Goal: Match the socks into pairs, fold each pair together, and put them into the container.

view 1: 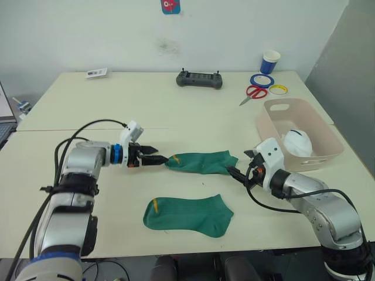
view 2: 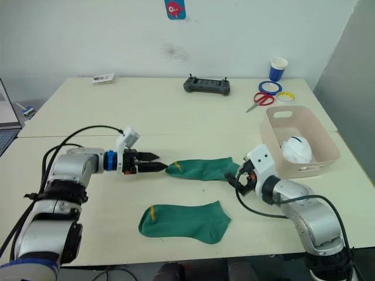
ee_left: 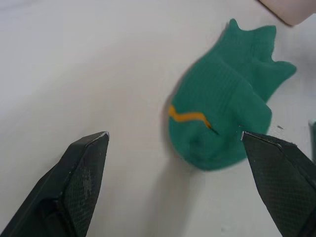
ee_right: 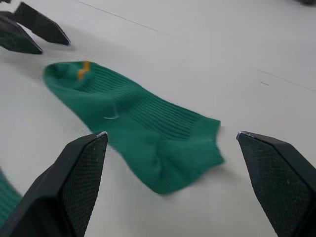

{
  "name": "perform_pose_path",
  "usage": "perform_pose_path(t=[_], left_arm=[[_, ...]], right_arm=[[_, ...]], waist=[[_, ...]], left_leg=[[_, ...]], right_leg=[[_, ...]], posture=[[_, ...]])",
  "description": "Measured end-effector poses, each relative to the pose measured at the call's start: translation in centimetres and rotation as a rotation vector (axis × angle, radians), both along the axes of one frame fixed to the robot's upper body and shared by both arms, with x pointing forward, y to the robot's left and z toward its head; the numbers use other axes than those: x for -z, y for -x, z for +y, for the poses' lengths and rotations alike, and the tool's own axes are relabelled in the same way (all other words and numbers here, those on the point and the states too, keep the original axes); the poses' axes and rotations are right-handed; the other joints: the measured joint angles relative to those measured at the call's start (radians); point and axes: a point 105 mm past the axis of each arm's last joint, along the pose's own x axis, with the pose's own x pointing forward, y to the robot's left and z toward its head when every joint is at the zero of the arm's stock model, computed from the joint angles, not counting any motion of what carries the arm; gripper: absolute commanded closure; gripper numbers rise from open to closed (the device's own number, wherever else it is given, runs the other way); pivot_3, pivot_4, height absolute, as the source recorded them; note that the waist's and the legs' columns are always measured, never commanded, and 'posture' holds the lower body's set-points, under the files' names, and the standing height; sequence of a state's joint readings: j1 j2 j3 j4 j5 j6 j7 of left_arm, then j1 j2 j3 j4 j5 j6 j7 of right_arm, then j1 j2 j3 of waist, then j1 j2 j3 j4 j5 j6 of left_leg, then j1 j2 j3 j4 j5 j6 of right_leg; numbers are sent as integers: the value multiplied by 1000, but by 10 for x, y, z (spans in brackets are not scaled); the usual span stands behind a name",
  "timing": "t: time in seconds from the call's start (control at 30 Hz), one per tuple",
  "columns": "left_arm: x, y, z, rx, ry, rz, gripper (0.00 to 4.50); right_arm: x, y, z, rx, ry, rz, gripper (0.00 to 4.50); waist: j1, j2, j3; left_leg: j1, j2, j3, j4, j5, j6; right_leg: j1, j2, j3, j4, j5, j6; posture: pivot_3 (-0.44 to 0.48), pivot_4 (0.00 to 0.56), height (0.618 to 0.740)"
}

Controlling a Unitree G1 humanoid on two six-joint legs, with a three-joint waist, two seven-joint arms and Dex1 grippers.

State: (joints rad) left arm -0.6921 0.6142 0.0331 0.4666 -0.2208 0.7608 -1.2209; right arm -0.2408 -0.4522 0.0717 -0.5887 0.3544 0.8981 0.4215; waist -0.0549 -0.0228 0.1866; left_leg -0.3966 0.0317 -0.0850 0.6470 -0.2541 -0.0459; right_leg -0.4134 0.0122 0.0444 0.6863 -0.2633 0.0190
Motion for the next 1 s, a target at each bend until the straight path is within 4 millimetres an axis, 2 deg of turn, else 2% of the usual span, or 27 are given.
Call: perform_pose_path(t=[0.13, 0.2, 0.33, 0.63, 0.9, 1.0], left_arm=[[7, 2, -12, -106, 41, 29, 16], [12, 4, -17, -136, 44, 56, 406], [17, 4, -25, -172, 46, 78, 1588], [27, 3, -38, -193, 51, 82, 4483], [23, 1, -38, -189, 75, 28, 4483], [26, 3, -37, -189, 76, 17, 4500]], right_arm=[[5, 3, 7, -23, 2, 9, 0], [6, 4, 6, -19, 3, 12, 0], [5, 1, 3, 4, 14, -3, 0], [13, -28, -5, 155, -14, 4, 0], [36, -54, -26, 328, -58, 92, 0], [44, -54, -26, 327, -60, 122, 521]], waist=[[17, 0, 0], [19, 0, 0], [20, 0, 0], [22, 0, 0], [22, 0, 0], [22, 0, 0]], left_leg=[[4, -1, -1, 0, 2, -3], [6, -1, 0, 0, 2, -4], [10, -1, 0, 0, 3, -3], [10, -1, 1, -1, 3, -4], [10, -1, 1, -2, 3, -3], [10, -1, 2, -3, 3, -3]], right_leg=[[5, 0, 0, -1, -2, 4], [6, 0, 0, -1, -1, 4], [8, 0, 1, 0, -1, 4], [8, 0, 2, -1, -1, 3], [8, 0, 2, -2, -1, 3], [8, 0, 2, -3, -1, 3]], posture=[[0, 150, 740], [0, 150, 740], [0, 150, 740], [0, 150, 740], [0, 150, 740], [0, 150, 740]])
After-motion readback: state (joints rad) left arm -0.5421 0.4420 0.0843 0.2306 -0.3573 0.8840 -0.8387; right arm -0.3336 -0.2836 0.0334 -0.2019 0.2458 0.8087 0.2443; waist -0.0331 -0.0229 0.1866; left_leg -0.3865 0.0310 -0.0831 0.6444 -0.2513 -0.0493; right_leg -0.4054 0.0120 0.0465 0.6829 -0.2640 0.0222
